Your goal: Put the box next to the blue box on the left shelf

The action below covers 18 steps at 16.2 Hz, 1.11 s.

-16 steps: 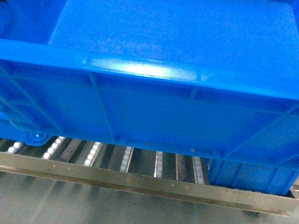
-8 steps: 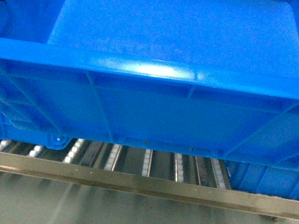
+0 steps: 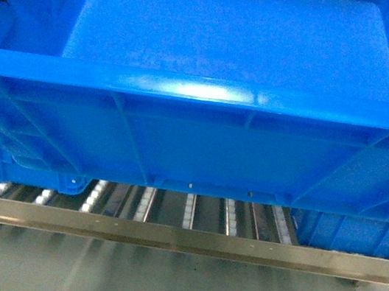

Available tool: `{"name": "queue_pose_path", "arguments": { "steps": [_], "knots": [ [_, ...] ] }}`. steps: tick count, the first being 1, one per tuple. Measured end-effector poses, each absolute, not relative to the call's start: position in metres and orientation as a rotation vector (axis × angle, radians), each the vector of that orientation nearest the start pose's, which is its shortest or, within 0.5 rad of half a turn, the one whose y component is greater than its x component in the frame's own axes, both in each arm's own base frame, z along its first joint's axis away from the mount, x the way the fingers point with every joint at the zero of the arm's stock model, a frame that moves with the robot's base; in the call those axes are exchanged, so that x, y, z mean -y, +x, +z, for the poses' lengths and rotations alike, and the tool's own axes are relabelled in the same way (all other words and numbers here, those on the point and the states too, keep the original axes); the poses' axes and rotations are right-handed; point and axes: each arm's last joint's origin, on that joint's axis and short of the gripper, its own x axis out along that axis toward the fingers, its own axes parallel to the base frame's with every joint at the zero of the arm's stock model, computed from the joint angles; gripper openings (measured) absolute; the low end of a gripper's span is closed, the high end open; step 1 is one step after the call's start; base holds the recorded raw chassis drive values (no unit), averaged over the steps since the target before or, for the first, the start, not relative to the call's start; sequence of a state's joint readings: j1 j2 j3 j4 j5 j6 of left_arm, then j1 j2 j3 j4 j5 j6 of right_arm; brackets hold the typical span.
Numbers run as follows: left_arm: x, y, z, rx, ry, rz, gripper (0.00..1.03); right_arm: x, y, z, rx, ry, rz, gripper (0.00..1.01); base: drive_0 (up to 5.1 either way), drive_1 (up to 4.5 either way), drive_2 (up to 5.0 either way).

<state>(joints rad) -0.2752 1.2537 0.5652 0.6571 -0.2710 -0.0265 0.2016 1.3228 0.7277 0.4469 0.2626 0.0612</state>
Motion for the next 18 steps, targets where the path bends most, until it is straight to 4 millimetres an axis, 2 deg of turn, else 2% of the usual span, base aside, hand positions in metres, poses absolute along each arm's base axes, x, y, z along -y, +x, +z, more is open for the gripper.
{"name": "queue_pose_path", "arguments": {
  "steps": [18],
  "knots": [
    [0.0635,0.2528,0.2418,-0.031,-0.018,-0.005,0.18,-0.0499,0.282,0.2577,-0.143,0.026,-0.066,0.2,0.0,0.0,0.0]
  ]
}}
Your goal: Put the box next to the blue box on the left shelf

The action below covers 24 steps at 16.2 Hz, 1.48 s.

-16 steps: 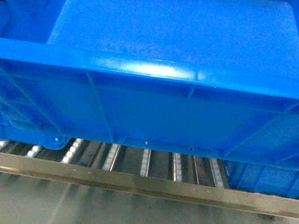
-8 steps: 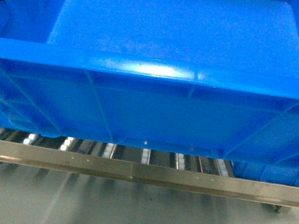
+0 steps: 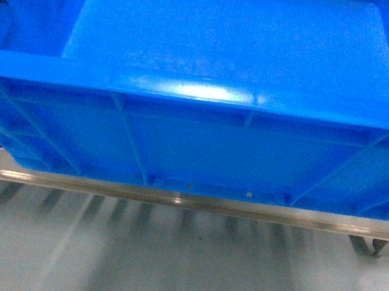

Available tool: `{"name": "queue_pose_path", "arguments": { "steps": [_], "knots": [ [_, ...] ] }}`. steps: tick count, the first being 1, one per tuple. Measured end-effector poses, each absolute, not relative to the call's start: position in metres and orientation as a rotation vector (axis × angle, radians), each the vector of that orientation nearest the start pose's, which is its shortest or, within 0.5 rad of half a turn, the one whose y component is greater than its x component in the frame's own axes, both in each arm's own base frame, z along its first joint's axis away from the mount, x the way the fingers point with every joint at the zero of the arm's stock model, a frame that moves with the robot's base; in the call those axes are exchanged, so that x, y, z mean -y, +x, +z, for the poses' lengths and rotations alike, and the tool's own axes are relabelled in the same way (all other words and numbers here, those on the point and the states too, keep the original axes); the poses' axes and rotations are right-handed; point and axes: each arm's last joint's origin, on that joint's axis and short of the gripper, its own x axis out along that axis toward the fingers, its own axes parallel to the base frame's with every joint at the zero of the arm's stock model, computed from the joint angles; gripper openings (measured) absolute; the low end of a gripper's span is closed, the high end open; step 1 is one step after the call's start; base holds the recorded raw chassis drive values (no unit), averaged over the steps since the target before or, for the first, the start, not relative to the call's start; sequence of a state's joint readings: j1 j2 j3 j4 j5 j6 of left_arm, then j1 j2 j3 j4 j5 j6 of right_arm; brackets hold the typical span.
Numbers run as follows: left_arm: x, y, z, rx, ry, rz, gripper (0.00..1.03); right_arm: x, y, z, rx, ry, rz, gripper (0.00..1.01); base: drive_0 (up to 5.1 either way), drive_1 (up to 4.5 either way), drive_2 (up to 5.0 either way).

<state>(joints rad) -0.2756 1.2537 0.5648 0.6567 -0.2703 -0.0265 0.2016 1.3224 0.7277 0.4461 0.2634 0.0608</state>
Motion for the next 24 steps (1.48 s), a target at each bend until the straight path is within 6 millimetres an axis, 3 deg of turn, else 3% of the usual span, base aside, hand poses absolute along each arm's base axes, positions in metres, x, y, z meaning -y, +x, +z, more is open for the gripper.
{"name": "queue_pose_path", "arguments": {
  "steps": [24],
  "knots": [
    [0.0634,0.2527,0.2415,-0.032,-0.018,-0.005,0.18,-0.0499,0.2819,0.2571,-0.145,0.025,-0.066,0.2,0.0,0.0,0.0]
  ]
}}
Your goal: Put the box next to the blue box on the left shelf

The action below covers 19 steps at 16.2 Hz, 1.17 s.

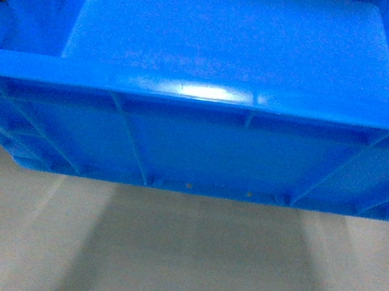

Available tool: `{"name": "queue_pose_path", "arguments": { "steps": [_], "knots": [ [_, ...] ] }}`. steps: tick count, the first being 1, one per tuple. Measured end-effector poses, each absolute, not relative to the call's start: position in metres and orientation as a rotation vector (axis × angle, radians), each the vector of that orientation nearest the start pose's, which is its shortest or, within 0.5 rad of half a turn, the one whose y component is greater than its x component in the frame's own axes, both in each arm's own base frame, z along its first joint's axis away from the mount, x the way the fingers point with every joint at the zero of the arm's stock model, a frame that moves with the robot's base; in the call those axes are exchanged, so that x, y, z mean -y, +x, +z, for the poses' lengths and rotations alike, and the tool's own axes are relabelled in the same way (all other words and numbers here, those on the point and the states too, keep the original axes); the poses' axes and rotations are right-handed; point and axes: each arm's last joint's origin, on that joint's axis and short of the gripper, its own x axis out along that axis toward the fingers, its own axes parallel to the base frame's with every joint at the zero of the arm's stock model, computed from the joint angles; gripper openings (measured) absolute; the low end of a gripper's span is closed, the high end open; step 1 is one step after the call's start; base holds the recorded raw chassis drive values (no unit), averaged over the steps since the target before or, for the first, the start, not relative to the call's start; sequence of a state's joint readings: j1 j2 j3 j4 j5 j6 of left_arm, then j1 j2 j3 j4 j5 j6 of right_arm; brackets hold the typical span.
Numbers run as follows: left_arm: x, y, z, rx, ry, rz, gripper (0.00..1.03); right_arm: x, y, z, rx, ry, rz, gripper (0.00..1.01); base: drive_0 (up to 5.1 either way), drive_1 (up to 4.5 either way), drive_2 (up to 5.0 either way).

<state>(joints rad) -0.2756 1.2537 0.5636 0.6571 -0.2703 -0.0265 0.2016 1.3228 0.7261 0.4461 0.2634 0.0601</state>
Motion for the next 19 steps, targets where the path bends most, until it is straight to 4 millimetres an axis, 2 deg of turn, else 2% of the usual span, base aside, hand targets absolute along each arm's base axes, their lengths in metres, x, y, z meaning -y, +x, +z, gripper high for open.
{"name": "queue_pose_path", "arguments": {
  "steps": [2,19],
  "knots": [
    [0.0633,0.2524,0.2419,-0.031,-0.018,-0.005,0.18,-0.0498,0.2815,0.2573,-0.146,0.025,-0.067,0.2,0.0,0.0,0.0],
    [0.0633,0.2523,0.2422,-0.029,-0.017,-0.005,0.18,-0.0499,0.2819,0.2572,-0.143,0.027,-0.066,0.2,0.1,4.38,-4.3]
  ]
}}
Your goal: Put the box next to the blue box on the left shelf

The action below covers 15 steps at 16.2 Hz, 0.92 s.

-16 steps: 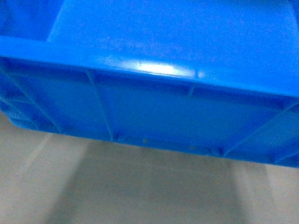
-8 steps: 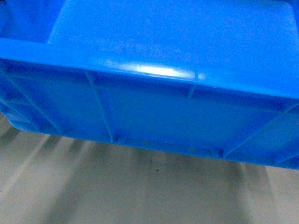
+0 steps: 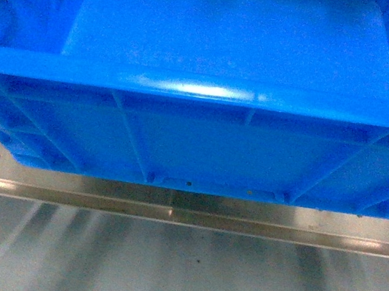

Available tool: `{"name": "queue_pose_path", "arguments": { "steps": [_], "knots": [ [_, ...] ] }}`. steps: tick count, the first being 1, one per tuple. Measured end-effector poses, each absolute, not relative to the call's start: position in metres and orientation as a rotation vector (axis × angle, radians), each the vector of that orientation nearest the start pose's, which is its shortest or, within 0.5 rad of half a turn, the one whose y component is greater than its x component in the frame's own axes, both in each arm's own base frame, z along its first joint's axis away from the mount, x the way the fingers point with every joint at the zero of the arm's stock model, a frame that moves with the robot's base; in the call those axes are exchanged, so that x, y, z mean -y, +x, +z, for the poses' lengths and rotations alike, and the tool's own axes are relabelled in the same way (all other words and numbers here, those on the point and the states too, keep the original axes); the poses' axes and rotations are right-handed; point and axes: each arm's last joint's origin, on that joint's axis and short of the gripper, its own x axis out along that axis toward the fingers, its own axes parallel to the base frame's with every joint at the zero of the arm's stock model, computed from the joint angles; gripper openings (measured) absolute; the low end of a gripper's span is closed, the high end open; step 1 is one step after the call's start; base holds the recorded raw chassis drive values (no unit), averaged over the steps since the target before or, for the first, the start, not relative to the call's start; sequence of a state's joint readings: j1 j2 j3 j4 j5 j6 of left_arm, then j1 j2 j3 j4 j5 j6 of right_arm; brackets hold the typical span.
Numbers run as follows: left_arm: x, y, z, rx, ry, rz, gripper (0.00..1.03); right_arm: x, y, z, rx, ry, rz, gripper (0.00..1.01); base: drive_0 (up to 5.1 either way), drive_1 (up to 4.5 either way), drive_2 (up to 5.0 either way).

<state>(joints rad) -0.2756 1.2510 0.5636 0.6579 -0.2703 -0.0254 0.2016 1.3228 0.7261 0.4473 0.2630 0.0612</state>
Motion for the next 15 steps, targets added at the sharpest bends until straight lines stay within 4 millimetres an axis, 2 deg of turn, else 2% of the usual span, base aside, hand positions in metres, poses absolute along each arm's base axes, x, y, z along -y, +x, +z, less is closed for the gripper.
{"name": "queue_pose_path", "arguments": {
  "steps": [15],
  "knots": [
    [0.0635,0.2527,0.2416,-0.031,-0.017,-0.006,0.17,-0.0498,0.282,0.257,-0.144,0.025,-0.066,0.2,0.1,4.41,-4.2]
  ]
}}
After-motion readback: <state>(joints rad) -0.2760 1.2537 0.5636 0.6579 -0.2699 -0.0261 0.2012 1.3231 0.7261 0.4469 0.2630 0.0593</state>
